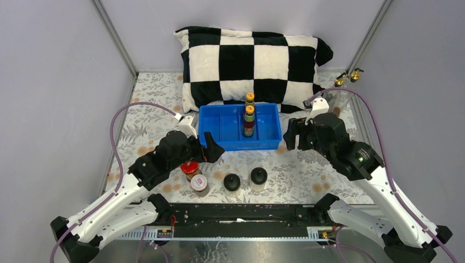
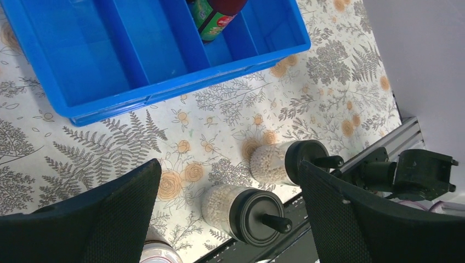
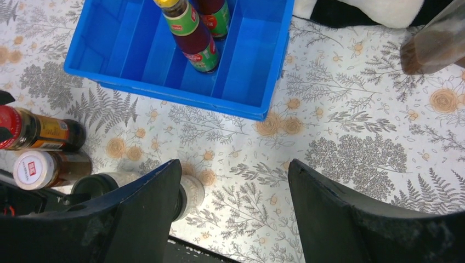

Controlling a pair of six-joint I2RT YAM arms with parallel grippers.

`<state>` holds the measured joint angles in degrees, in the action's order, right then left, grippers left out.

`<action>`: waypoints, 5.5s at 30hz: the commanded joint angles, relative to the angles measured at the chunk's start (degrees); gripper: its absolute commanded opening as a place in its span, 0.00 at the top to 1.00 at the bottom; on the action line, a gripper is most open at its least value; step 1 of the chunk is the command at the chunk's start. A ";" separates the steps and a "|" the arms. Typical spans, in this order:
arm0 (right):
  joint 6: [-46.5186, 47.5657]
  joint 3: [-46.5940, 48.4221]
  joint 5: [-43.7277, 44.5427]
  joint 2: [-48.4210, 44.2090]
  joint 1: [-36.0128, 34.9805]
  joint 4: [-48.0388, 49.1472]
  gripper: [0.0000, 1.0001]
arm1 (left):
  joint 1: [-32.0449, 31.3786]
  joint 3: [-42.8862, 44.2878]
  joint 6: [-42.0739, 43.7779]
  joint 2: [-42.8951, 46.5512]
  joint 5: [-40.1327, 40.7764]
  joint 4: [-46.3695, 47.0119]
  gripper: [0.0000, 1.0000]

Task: Organize the condiment bottles
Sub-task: Pick up the bottle from the center of the board.

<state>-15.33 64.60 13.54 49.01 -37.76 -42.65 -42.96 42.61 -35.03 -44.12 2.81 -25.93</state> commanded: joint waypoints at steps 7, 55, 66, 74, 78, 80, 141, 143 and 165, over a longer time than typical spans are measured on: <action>-3.25 -0.86 -4.96 -3.79 0.14 -5.03 0.24 | 0.33 -0.48 2.77 2.10 -6.70 1.25 0.01; -10.38 -16.34 7.86 10.31 -30.88 11.27 0.11 | -0.90 -3.59 1.96 4.42 -13.18 1.83 0.02; -10.81 -17.21 6.50 12.56 -30.97 12.47 0.10 | -0.98 -3.50 2.16 4.04 -13.07 1.78 0.02; -12.34 -15.68 11.58 9.69 -30.97 9.57 0.32 | -0.97 -3.41 2.35 4.04 -12.59 1.41 0.02; -12.27 -15.84 11.62 9.27 -30.97 9.83 0.41 | -0.93 -3.20 2.33 3.78 -12.38 1.51 0.02; -12.22 -15.95 11.01 9.84 -30.97 10.04 0.45 | -0.98 -3.12 2.35 3.78 -12.30 1.58 0.02; -9.54 -9.63 15.69 19.97 -33.27 8.43 0.12 | -0.97 -1.42 3.66 3.49 -9.09 0.02 0.02; -9.86 -9.32 16.14 19.62 -33.26 8.38 0.12 | -0.93 -0.46 3.89 2.91 -8.37 -0.18 0.01; -9.69 -13.31 15.86 15.85 -33.27 11.84 0.09 | -0.05 5.25 3.91 -1.41 -1.49 -4.48 0.01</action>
<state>-25.47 51.46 27.97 65.30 -70.52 -32.99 -43.66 45.71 -32.34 -45.32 -1.10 -29.61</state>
